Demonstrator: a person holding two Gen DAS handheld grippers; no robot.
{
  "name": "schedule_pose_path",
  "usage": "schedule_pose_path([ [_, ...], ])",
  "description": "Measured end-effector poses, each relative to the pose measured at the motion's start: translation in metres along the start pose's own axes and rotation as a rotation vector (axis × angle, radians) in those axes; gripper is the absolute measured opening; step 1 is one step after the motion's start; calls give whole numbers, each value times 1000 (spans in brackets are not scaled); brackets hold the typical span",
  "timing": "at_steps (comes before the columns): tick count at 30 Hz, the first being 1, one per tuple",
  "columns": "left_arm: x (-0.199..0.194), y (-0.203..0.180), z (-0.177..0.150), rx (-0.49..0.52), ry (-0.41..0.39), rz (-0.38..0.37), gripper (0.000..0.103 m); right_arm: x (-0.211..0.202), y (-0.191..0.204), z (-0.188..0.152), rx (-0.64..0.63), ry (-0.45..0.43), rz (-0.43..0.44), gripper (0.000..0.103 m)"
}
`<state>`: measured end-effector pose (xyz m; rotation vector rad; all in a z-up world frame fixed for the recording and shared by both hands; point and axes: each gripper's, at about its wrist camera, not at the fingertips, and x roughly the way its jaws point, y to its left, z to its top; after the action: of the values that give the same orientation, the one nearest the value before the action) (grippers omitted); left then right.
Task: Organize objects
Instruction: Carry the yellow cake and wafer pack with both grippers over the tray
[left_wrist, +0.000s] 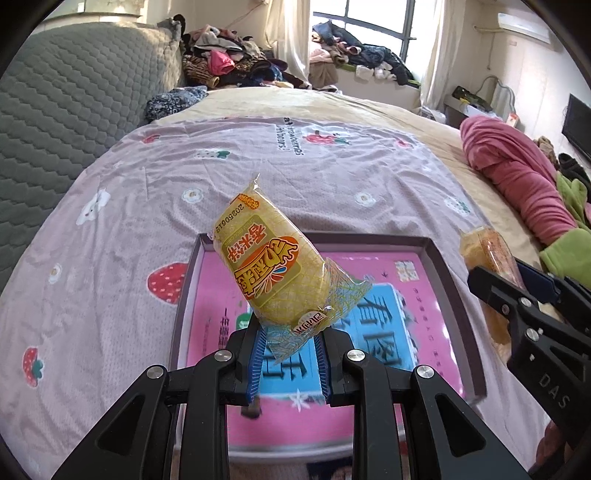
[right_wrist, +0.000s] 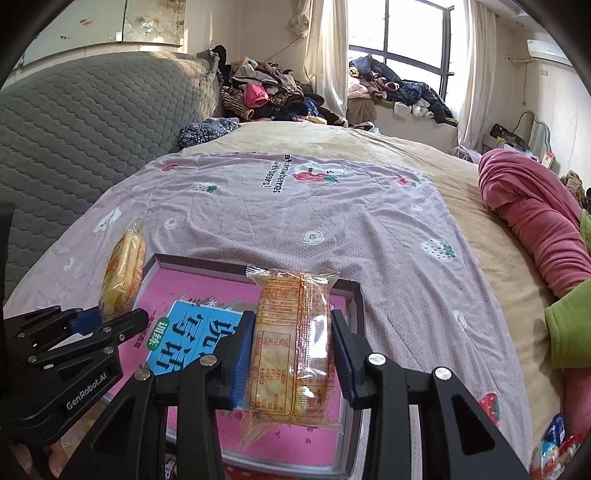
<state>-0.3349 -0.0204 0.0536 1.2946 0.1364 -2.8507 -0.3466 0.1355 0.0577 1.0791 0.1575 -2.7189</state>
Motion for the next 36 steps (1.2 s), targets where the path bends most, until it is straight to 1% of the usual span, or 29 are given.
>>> schedule_pose_path([
  [6, 22, 6, 8, -20, 15, -2, 26, 21, -3, 1, -8, 13, 7, 40],
  [10, 35, 7, 7, -13, 22, 8, 26, 35, -4, 3, -12, 22, 13, 40],
  [19, 56, 15, 6, -16, 51, 27, 26, 53, -2, 7, -30, 21, 19, 40],
  [25, 67, 16, 9, -13, 65, 20, 26, 70, -6, 2, -33, 57, 21, 40],
  [27, 72, 15, 8, -8, 74, 29, 26, 76, -7, 0, -29, 66, 21, 40],
  [30, 82, 14, 4, -5, 104, 33, 26, 86, -7, -2, -30, 97, 21, 40],
  [36, 91, 12, -2, 6, 125, 47, 26, 106, -9, -10, -33, 157, 18, 40],
])
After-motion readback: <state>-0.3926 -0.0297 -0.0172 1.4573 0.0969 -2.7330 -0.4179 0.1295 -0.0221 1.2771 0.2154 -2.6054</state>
